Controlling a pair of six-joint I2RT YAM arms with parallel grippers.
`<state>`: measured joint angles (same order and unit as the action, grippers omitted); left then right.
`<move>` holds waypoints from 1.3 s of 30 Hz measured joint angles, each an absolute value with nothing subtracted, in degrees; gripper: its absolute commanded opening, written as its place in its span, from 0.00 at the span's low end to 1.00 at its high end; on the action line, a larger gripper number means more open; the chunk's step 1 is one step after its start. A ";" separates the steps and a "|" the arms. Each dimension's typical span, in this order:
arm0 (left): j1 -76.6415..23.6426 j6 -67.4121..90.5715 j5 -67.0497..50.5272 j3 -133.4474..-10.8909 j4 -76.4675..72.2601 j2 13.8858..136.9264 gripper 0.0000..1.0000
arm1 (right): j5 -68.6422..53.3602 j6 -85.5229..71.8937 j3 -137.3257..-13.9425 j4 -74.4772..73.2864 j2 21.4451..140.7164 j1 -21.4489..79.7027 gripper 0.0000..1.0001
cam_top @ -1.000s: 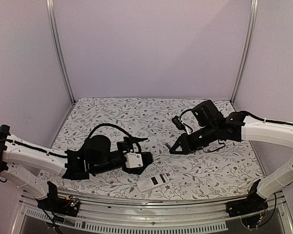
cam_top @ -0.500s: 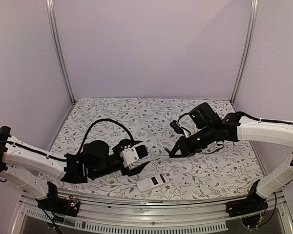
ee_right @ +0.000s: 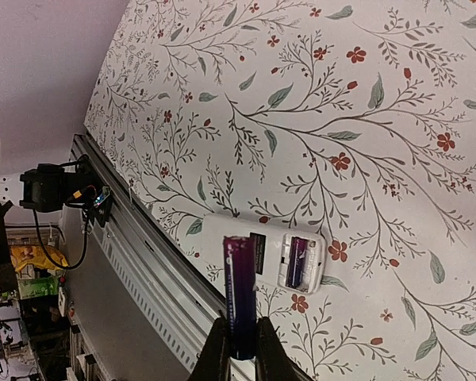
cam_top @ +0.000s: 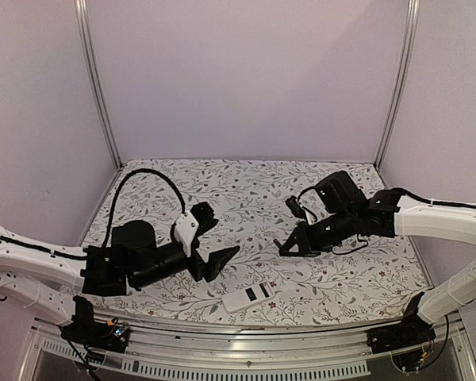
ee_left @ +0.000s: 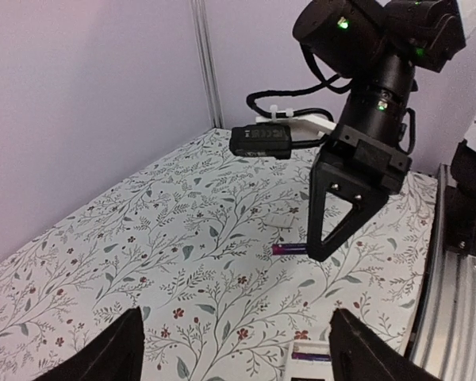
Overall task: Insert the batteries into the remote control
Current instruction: Pass from the right arm to the left
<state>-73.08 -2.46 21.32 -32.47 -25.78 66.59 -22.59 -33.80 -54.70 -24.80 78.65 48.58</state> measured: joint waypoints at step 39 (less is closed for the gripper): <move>-62.96 47.83 3.60 -38.85 -59.44 96.05 0.84 | -16.80 -21.21 -44.16 -5.08 69.45 48.58 0.00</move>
<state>-62.96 47.83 3.60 -38.85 -59.44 96.05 -16.80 -21.21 -44.16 -5.08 69.45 48.58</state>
